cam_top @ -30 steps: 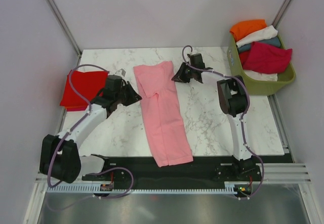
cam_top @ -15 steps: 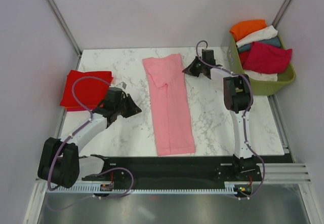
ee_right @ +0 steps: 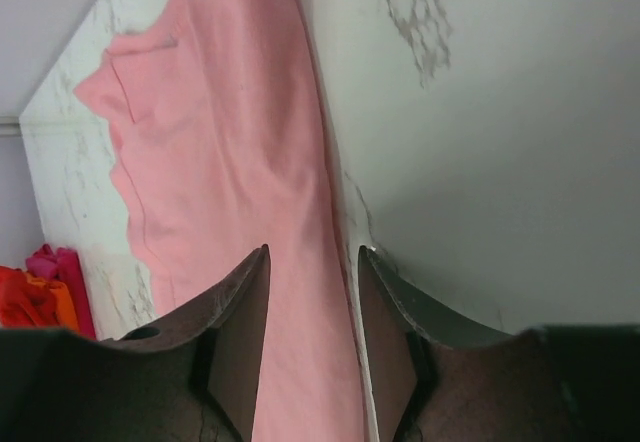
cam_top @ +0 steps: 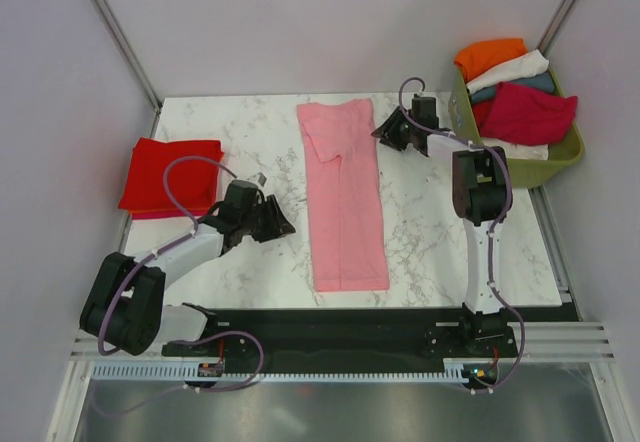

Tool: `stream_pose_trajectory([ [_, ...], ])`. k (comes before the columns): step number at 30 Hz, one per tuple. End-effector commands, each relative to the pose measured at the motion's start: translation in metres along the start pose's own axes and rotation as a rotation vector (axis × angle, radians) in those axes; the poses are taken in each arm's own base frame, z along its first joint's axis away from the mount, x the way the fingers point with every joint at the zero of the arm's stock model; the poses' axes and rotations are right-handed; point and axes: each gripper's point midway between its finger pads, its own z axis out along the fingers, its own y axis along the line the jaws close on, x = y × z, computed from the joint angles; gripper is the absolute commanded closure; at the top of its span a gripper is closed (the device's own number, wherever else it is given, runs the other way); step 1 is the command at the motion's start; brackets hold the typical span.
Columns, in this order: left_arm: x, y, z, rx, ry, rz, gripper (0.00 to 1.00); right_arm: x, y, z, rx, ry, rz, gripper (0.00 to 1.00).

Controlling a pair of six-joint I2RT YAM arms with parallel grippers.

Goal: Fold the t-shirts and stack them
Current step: Fold the tshirt

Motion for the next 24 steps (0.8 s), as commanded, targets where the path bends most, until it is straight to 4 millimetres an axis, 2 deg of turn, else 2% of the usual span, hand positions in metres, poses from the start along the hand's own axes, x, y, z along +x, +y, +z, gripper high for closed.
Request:
stream_pose_trajectory([
  [1,0.010,-0.008,0.001,0.031,0.001,-0.004,0.56,0.002,0.007,-0.045,0.072,-0.013,-0.088,0.51],
  [2,0.013,-0.009,0.001,0.030,0.003,-0.003,0.54,0.006,0.007,-0.054,0.080,-0.008,-0.092,0.51],
  [3,0.018,-0.012,0.001,0.038,0.011,0.003,0.53,0.026,-0.011,-0.063,0.120,0.027,-0.084,0.52],
  [4,0.021,-0.013,0.001,0.040,0.017,0.004,0.52,0.023,0.001,-0.081,0.112,0.003,-0.101,0.51],
  [5,0.024,-0.014,0.002,0.039,0.019,0.008,0.52,0.030,-0.004,-0.089,0.134,0.004,-0.104,0.52],
  [6,0.029,-0.018,0.003,0.045,0.028,0.010,0.52,0.056,-0.024,-0.099,0.173,0.051,-0.093,0.52],
  [7,0.033,-0.019,0.004,0.042,0.032,0.012,0.51,0.056,-0.015,-0.115,0.160,0.037,-0.107,0.52],
  [8,0.039,-0.021,0.006,0.047,0.046,0.019,0.51,0.068,-0.017,-0.123,0.168,0.052,-0.116,0.52],
  [9,0.041,-0.024,0.007,0.054,0.047,0.013,0.51,0.093,-0.037,-0.133,0.205,0.097,-0.109,0.53],
  [10,0.045,-0.025,0.008,0.054,0.056,0.012,0.51,0.095,-0.029,-0.147,0.192,0.084,-0.126,0.53],
  [11,0.052,-0.027,0.009,0.056,0.071,0.020,0.51,0.106,-0.030,-0.153,0.197,0.095,-0.148,0.53],
  [12,0.053,-0.030,0.012,0.064,0.070,0.015,0.52,0.127,-0.046,-0.163,0.229,0.131,-0.148,0.53],
  [14,0.061,-0.035,0.015,0.073,0.088,0.023,0.54,0.139,-0.042,-0.177,0.209,0.149,-0.167,0.54],
  [15,0.065,-0.033,0.018,0.062,0.101,0.015,0.55,0.156,-0.052,-0.185,0.219,0.192,-0.163,0.54],
  [17,0.071,-0.033,0.019,0.057,0.108,0.017,0.55,0.170,-0.046,-0.200,0.190,0.219,-0.188,0.55],
  [18,0.076,-0.032,0.019,0.053,0.116,0.017,0.55,0.184,-0.054,-0.207,0.204,0.248,-0.200,0.55],
  [19,0.077,-0.031,0.019,0.052,0.116,0.016,0.55,0.185,-0.046,-0.216,0.181,0.239,-0.225,0.55],
  [21,0.081,-0.030,0.018,0.052,0.126,0.015,0.55,0.203,-0.054,-0.231,0.198,0.277,-0.254,0.55],
  [22,0.083,-0.030,0.019,0.052,0.131,0.014,0.55,0.201,-0.048,-0.239,0.179,0.262,-0.267,0.54],
  [24,0.086,-0.030,0.018,0.056,0.139,0.015,0.54,0.212,-0.054,-0.252,0.186,0.291,-0.279,0.53],
])
